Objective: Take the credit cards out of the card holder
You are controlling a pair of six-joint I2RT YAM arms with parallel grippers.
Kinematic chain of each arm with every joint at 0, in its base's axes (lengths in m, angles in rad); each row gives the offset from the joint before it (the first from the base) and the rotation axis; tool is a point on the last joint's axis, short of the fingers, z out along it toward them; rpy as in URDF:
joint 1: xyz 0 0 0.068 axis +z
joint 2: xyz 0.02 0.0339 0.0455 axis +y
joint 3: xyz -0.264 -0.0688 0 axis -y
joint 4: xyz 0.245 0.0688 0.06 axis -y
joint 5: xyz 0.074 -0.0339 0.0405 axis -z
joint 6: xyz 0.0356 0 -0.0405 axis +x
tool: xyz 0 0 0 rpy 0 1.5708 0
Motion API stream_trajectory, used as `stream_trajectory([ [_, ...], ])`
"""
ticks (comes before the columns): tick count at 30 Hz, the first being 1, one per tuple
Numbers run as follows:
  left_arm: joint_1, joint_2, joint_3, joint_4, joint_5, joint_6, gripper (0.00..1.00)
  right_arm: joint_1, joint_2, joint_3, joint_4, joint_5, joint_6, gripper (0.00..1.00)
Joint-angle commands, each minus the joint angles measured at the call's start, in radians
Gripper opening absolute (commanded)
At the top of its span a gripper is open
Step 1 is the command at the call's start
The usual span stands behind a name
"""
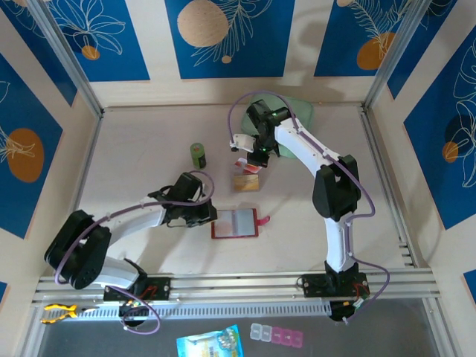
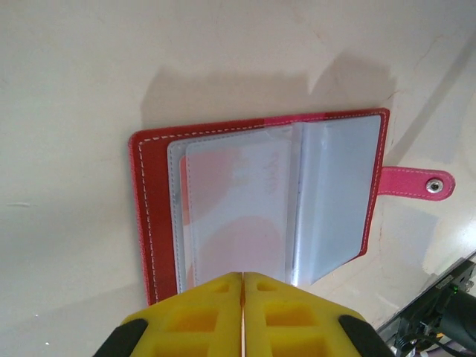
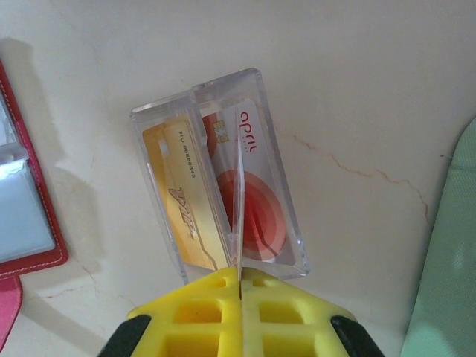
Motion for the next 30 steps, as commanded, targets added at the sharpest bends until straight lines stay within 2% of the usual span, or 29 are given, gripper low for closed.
stream_trajectory([
  [1, 0.021, -0.03, -0.009, -0.037, -0.012, 0.028, 0.1, -0.001, 0.006, 0.061, -0.047, -0.023, -0.019, 0.0],
  [30, 0.135, -0.089, -0.102, -0.026, 0.032, 0.044, 0.11, -0.005, 0.077, 0.024, -0.056, -0.043, -0.046, 0.0],
])
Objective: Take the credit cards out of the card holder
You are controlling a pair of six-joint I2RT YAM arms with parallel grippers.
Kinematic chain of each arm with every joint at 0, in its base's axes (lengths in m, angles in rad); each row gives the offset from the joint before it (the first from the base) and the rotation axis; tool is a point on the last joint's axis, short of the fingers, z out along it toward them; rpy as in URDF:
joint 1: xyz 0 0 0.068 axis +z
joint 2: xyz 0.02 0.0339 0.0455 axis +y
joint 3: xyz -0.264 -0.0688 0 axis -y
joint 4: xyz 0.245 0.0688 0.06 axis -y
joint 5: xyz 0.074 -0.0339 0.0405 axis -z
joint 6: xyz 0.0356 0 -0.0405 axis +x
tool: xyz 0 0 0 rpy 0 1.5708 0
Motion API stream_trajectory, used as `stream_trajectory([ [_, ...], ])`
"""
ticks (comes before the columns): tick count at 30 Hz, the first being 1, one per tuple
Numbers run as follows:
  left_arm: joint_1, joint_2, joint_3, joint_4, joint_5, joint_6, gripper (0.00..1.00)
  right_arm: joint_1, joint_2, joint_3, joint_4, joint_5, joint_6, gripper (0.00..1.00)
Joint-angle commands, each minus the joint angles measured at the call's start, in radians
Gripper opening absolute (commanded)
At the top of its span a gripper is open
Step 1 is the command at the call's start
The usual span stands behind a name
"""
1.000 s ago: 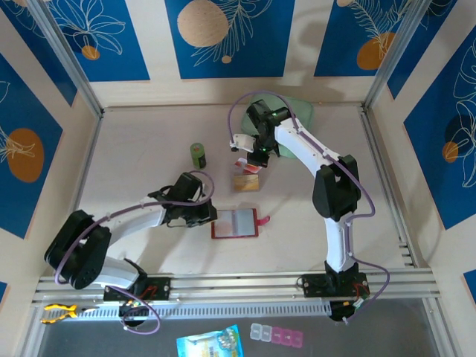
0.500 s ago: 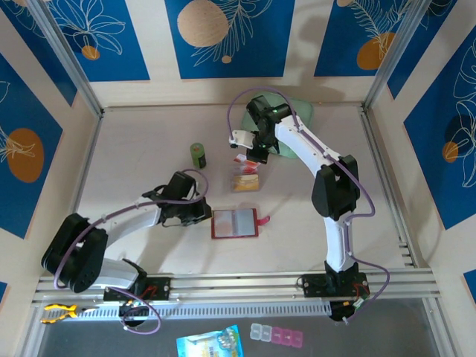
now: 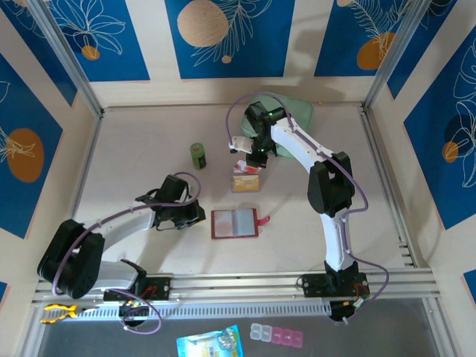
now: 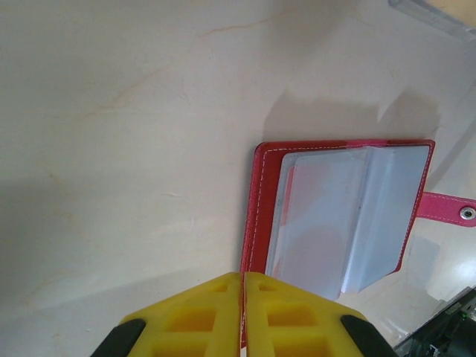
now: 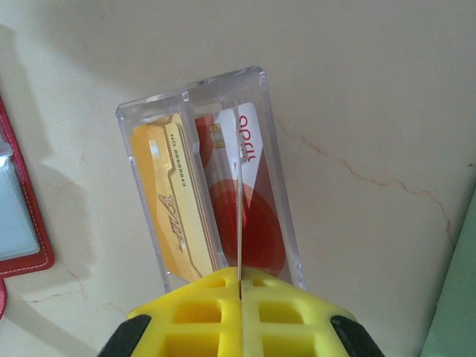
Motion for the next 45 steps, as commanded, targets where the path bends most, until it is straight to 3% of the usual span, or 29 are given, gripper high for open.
stream_trajectory([
  [1, 0.016, -0.015, -0.012, -0.008, 0.023, 0.02, 0.1, -0.001, 0.006, -0.011, -0.036, -0.041, -0.017, 0.0],
  [6, 0.017, -0.015, -0.015, -0.006, 0.026, 0.019, 0.11, -0.004, -0.011, -0.005, 0.012, -0.003, 0.013, 0.17],
  [17, 0.011, 0.04, -0.012, 0.075, 0.095, 0.014, 0.1, 0.001, -0.16, -0.097, 0.109, -0.047, 0.18, 0.16],
  [21, -0.002, 0.069, -0.009, 0.113, 0.112, 0.002, 0.1, 0.021, -0.243, -0.197, 0.215, -0.074, 0.373, 0.15],
  [30, -0.045, 0.132, 0.007, 0.168, 0.118, -0.012, 0.06, 0.048, -0.435, -0.522, 0.501, -0.127, 0.975, 0.16],
  [36, -0.066, 0.168, 0.007, 0.183, 0.109, -0.023, 0.03, 0.087, -0.554, -0.761, 0.671, -0.203, 1.299, 0.07],
  [45, -0.073, 0.148, -0.004, 0.159, 0.074, -0.016, 0.01, 0.167, -0.546, -0.856, 0.664, -0.286, 1.512, 0.05],
])
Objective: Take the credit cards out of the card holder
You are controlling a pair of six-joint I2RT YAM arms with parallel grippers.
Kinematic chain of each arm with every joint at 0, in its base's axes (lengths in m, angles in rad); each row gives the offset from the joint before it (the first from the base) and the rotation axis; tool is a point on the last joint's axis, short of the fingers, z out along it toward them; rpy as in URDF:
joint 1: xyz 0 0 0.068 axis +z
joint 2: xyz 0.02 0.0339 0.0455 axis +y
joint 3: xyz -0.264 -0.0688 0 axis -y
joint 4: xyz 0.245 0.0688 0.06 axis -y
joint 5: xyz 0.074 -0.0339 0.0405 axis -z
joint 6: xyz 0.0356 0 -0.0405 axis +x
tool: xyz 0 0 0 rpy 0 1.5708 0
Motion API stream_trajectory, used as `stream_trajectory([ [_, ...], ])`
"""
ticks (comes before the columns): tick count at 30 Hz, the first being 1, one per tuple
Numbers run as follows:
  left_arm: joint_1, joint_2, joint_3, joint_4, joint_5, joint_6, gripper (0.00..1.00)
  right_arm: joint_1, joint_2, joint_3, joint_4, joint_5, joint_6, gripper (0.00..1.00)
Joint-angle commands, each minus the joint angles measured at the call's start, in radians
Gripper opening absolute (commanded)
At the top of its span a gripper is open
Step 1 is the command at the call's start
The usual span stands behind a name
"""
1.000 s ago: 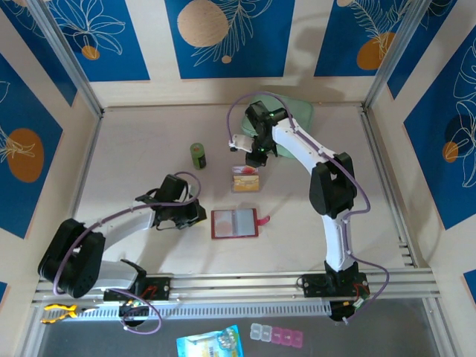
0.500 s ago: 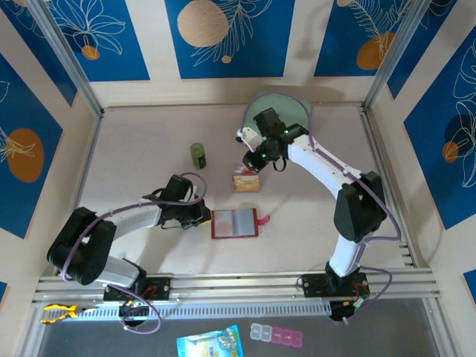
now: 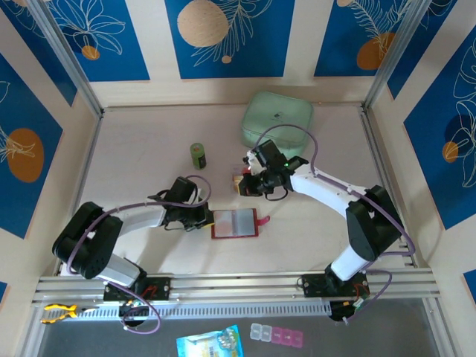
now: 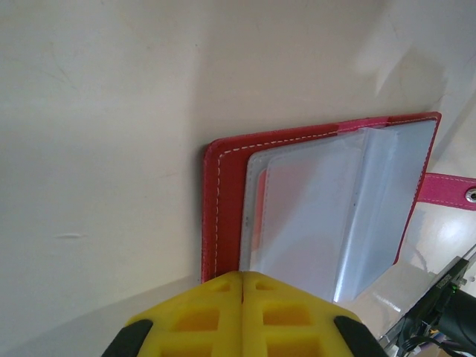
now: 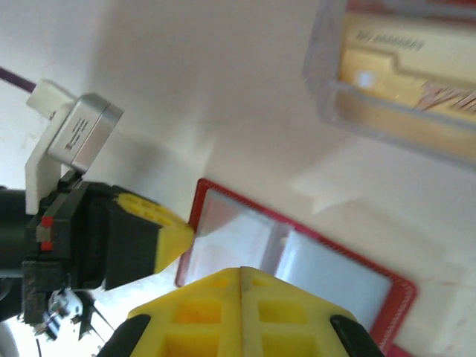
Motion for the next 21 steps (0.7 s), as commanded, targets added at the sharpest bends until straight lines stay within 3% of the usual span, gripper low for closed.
stream_trajectory([
  [1, -0.009, -0.014, -0.004, -0.005, -0.019, -0.005, 0.0, 0.03, -0.006, -0.038, 0.03, -0.07, 0.122, 0.06],
  [13, -0.011, -0.018, -0.013, -0.028, -0.033, -0.001, 0.0, 0.103, 0.064, -0.099, 0.121, -0.125, 0.23, 0.07],
  [21, -0.012, -0.001, -0.023, -0.022, -0.035, 0.001, 0.0, 0.138, 0.122, -0.081, 0.143, -0.132, 0.275, 0.23],
])
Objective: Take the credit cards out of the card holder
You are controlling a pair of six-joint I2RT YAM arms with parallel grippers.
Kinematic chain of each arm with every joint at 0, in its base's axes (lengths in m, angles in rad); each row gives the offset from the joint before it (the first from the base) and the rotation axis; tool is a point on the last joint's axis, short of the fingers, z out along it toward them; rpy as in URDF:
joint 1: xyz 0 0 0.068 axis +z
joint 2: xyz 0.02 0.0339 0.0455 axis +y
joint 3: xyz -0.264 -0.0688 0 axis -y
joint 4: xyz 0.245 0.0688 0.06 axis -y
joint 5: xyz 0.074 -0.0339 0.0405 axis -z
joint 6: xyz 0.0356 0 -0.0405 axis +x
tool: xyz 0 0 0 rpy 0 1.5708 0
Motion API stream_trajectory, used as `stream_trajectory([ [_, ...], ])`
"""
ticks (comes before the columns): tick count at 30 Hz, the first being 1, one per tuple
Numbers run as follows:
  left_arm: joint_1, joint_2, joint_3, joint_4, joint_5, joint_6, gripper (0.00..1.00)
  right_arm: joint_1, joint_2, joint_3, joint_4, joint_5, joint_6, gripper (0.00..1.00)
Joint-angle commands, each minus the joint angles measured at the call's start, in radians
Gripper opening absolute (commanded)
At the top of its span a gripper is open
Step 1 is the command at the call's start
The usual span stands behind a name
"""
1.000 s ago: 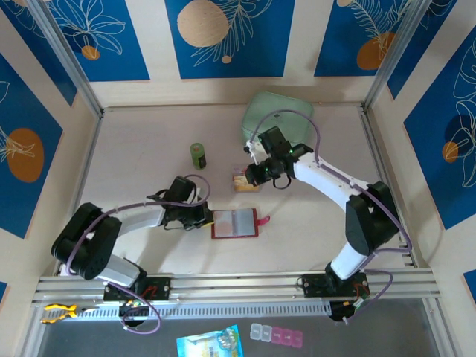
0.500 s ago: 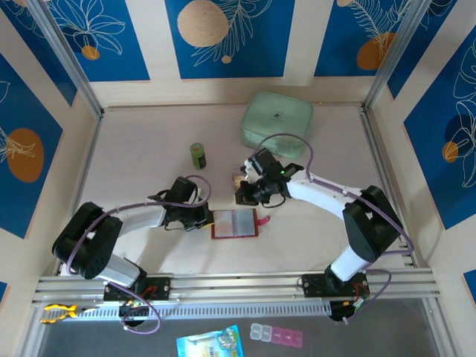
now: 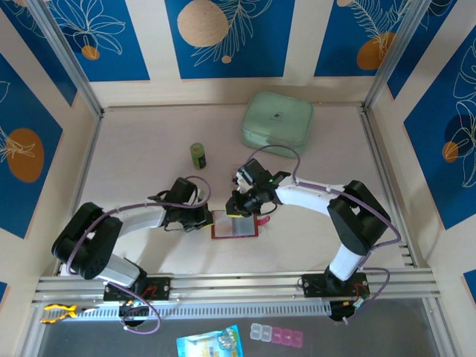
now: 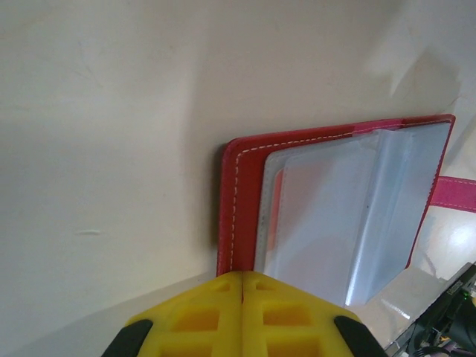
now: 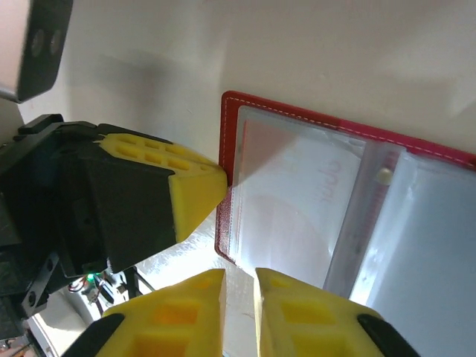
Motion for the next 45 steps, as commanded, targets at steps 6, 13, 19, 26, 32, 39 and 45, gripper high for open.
stream_trajectory([
  [6, -0.008, 0.002, -0.016, -0.039, -0.025, 0.009, 0.0, 0.036, 0.066, 0.031, 0.02, -0.033, 0.054, 0.29],
  [13, -0.008, 0.004, -0.019, -0.046, -0.029, 0.013, 0.0, 0.054, 0.11, 0.053, 0.031, -0.043, 0.067, 0.29],
  [19, -0.008, 0.004, -0.013, -0.053, -0.03, 0.016, 0.0, 0.061, 0.146, 0.078, 0.017, -0.043, 0.064, 0.29],
  [26, -0.008, 0.003, -0.012, -0.064, -0.035, 0.02, 0.0, 0.064, 0.172, 0.09, -0.011, -0.024, 0.057, 0.29],
  [32, -0.008, 0.003, -0.009, -0.072, -0.039, 0.022, 0.0, 0.064, 0.169, 0.093, -0.065, 0.019, 0.044, 0.28],
  [39, -0.009, 0.005, -0.003, -0.082, -0.042, 0.027, 0.0, 0.051, 0.141, 0.065, -0.083, 0.037, 0.034, 0.29],
  [45, -0.008, 0.005, 0.0, -0.087, -0.045, 0.029, 0.0, 0.026, 0.11, 0.033, -0.074, 0.026, 0.025, 0.28],
])
